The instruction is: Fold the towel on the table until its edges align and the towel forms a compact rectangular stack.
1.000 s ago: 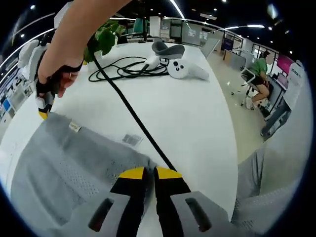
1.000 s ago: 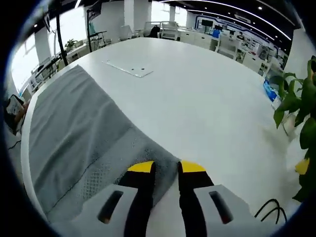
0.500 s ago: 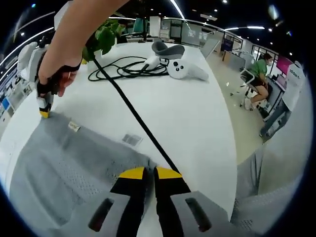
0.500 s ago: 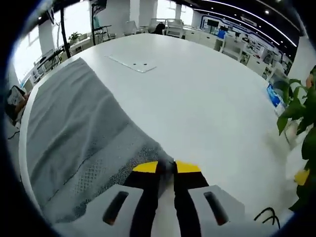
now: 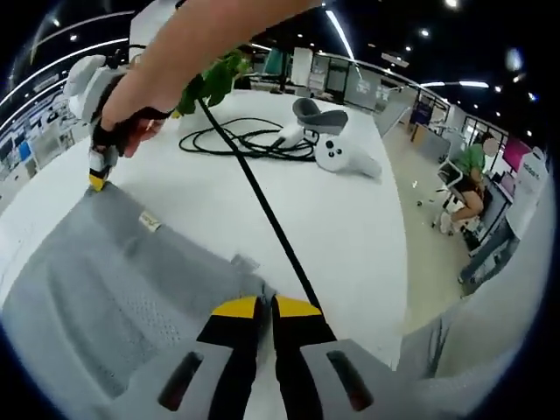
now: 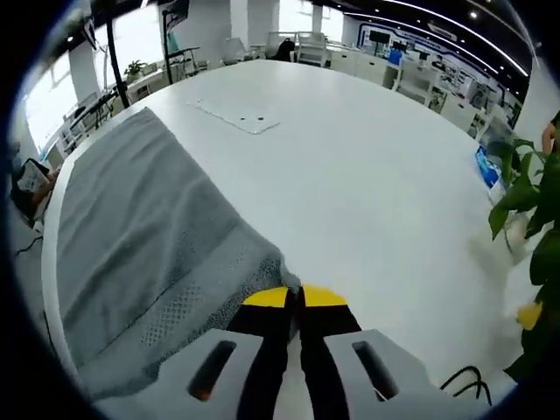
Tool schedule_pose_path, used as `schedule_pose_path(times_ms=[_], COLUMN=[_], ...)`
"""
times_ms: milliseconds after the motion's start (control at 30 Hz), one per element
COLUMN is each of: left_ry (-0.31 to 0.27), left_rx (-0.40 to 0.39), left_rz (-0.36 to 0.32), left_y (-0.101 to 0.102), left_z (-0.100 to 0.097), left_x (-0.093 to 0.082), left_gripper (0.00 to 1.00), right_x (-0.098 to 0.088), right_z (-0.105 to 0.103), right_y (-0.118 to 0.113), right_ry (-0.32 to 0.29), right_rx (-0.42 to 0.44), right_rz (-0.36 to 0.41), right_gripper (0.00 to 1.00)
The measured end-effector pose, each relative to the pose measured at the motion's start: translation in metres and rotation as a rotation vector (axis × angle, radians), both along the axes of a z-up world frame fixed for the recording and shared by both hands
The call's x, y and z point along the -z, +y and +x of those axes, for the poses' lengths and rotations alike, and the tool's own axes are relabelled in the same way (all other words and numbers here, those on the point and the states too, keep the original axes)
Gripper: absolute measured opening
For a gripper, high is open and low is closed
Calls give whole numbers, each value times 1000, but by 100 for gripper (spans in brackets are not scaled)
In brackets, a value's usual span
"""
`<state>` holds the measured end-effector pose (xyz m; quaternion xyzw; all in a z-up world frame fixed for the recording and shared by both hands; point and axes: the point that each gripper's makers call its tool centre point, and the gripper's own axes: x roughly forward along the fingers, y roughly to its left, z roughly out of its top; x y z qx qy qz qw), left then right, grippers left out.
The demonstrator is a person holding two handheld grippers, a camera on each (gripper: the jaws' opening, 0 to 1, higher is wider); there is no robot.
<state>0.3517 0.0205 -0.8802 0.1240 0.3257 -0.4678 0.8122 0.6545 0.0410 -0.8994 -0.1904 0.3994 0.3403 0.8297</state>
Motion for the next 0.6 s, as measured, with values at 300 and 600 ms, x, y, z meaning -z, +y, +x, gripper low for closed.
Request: schedule_pose_path(times_ms=[300,600], left_ry=[0,-25], left_rx=[-59,-113], left_rz=[-110,-248], left_y=[-1,0], left_z=[1,9], left_x=[-38,-90], left_gripper=[5,5], right_x=[-27,-73], right_z=[2,4], right_y=[-4,1], right_ry=[-33,-89], right_rx=[-20,-20], right_rz=[-14,-8], right_gripper=[1,1])
